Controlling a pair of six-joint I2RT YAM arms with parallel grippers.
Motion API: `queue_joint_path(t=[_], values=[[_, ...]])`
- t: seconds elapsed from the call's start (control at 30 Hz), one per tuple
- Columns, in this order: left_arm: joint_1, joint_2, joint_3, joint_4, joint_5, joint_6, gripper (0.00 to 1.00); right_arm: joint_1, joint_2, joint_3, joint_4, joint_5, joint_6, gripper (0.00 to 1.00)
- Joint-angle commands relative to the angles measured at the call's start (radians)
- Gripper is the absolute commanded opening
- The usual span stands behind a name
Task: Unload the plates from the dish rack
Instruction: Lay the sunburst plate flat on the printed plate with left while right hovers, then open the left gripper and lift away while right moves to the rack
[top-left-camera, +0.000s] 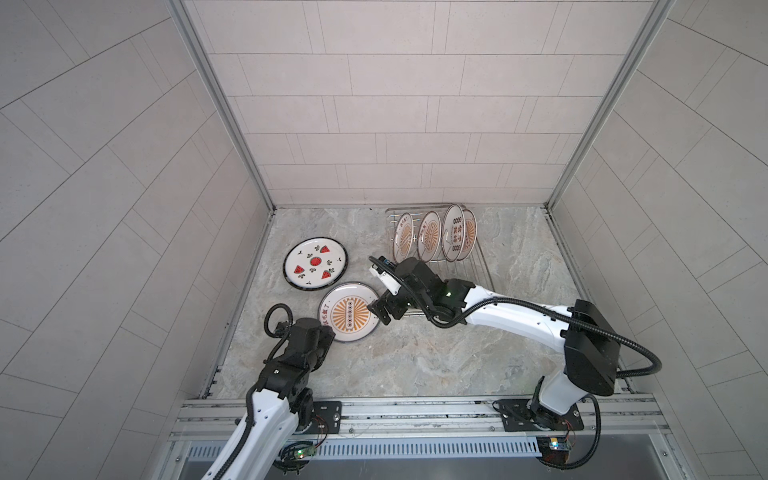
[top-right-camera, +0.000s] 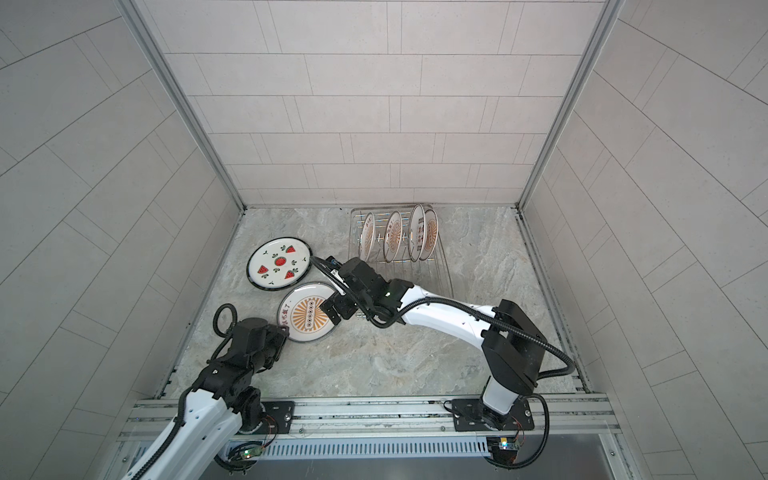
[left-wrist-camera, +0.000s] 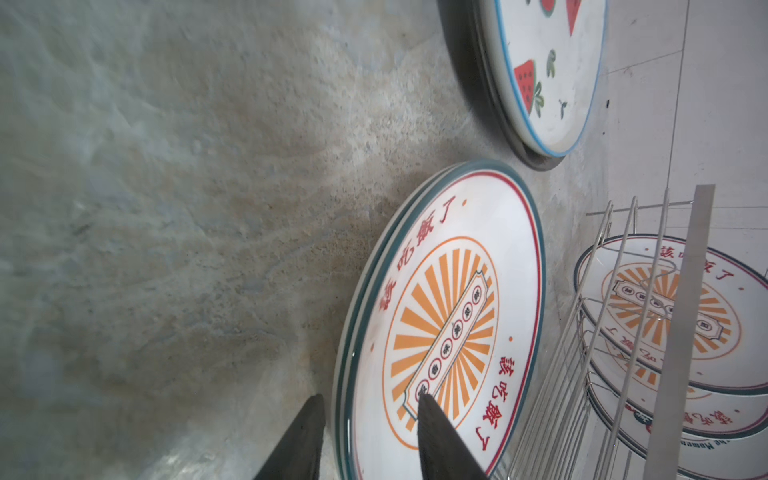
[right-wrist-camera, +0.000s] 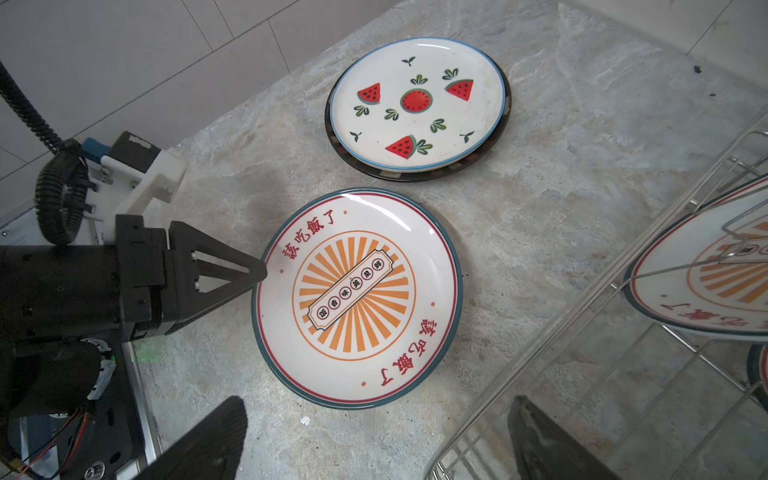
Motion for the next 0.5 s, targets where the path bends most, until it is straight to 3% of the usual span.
queue_joint_path(t=[0.0,0.17,0.3,0.4,0.47], values=[[0.002,-0.050,0.041,-0.070,-0.096,0.023,0.44,0.001,-0.086,-0.056,0.084,-0.029,-0.030,1.00],[0.001,-0.142,0.089,-0.100,-0.182,0.120,0.49,-0.004,-0.181,-0.144,0.137,0.013,-0.026,1.00],[0.001,-0.209,0.074,0.018,-0.238,0.242,0.73,-0.019,-0.256,-0.216,0.190,0.077,-0.001,1.00],[0.001,-0.202,0.033,0.213,-0.150,0.343,0.95,-0.033,-0.311,-0.264,0.214,0.117,-0.004,1.00],[0.001,-0.170,0.012,0.350,-0.073,0.392,1.00,-0.042,-0.351,-0.298,0.230,0.161,-0.007,1.00]])
